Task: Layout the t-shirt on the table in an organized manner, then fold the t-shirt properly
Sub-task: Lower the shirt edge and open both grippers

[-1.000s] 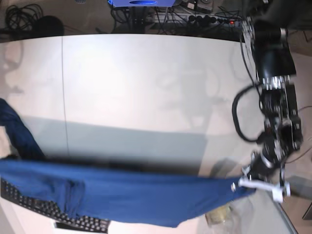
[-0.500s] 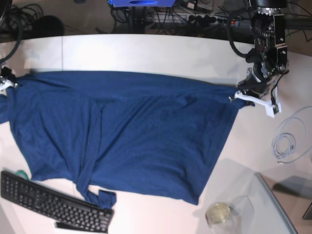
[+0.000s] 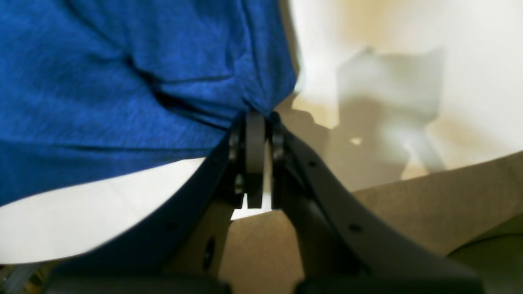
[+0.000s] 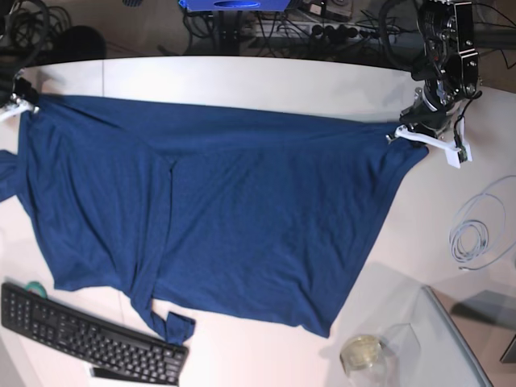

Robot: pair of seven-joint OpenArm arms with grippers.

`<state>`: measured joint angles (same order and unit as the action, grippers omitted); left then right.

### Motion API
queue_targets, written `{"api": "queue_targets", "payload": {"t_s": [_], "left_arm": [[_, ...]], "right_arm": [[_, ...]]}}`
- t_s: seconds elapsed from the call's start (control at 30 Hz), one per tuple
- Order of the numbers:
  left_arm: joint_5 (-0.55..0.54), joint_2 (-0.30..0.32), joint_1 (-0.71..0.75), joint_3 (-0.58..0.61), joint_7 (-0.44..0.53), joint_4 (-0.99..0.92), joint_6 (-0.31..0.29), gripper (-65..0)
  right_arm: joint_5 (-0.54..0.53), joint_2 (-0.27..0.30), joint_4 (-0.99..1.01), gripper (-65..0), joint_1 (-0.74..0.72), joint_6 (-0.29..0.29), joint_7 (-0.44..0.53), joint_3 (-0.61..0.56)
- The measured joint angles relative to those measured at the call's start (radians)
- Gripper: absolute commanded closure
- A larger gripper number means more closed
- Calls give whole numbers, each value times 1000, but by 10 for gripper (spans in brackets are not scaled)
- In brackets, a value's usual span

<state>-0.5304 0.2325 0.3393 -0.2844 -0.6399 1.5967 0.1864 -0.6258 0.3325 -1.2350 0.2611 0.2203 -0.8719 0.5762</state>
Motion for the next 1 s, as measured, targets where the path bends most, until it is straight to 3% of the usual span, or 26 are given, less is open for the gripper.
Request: {"api": "queue_targets", "payload": {"t_s": [0.27,0.47,0.57,0.8,1.0], "left_arm": [[3,-21,46,-3,0,129,0,0],[4,-27,77,-2,-1,144,0,0],[3,-28,88,-2,0,143,0,0],[0,-37,133,-80,-3,145,3,-211],[0,-52,148,-235,-4,147,4,-242]], "right_arm": [[-2,1,6,0,-3,0,15,0],[-3,-1,5,-234,0,0,5,0],[-2,-35,-16,-266,0,0,-7,69],[3,-73,-237,-270,76,-3,-13,158],[10,-70,-272,-266,34,-1,-17,156]]}}
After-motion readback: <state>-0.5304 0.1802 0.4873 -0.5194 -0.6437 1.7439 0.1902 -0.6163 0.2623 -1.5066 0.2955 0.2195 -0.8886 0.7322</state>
